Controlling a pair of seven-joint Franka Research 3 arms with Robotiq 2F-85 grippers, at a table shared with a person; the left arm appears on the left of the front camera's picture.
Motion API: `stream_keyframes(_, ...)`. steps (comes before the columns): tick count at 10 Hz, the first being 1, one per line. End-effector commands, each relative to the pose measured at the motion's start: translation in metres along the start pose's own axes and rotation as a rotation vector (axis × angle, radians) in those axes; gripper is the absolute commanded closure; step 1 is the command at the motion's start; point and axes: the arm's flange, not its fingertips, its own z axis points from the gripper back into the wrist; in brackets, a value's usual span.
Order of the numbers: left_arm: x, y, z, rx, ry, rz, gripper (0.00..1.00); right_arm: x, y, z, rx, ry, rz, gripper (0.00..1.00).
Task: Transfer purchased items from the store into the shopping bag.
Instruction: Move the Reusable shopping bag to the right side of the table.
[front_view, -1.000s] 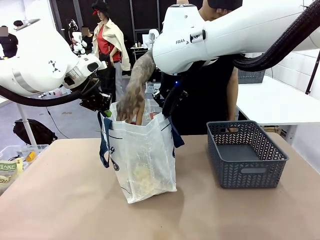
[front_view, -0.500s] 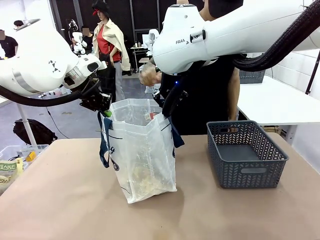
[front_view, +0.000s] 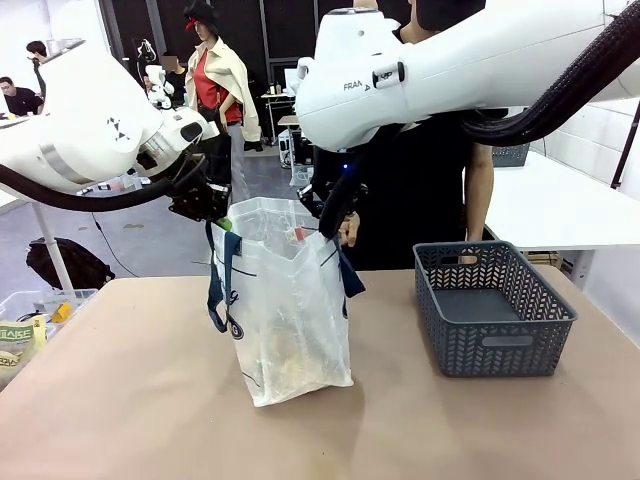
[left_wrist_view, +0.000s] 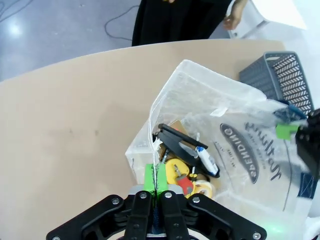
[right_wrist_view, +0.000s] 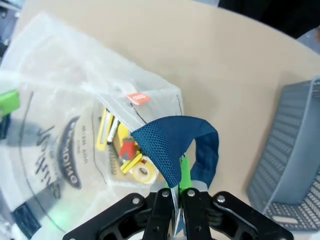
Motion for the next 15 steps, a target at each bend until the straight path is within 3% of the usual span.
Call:
stream_keyframes(1,0.016,0.009,-0.004,-0.124,0.014,0.010,1.00,0.005,0.009,0.005,-0.034,0.048,0.166,1.00)
stream_keyframes(4,0.028,0.015,-0.012,-0.229,0.031,0.033,1.00,0.009,0.013,0.007,-0.016,0.109,0.344,1.00)
stream_keyframes(8,0.027,0.024,-0.031,-0.405,0.046,-0.037,1.00,0.032,0.014,0.003,0.010,0.116,0.419,1.00)
stream_keyframes(9,0.027,0.022,-0.034,-0.411,0.056,-0.047,0.86,0.033,0.018,0.003,0.005,0.116,0.435,1.00)
stream_keyframes(12,0.028,0.023,-0.041,-0.497,0.020,-0.082,0.28,0.040,0.026,-0.003,-0.021,0.132,0.529,1.00)
stream_keyframes(15,0.029,0.021,-0.048,-0.593,-0.030,-0.048,0.28,0.035,0.036,-0.012,-0.090,0.159,0.662,1.00)
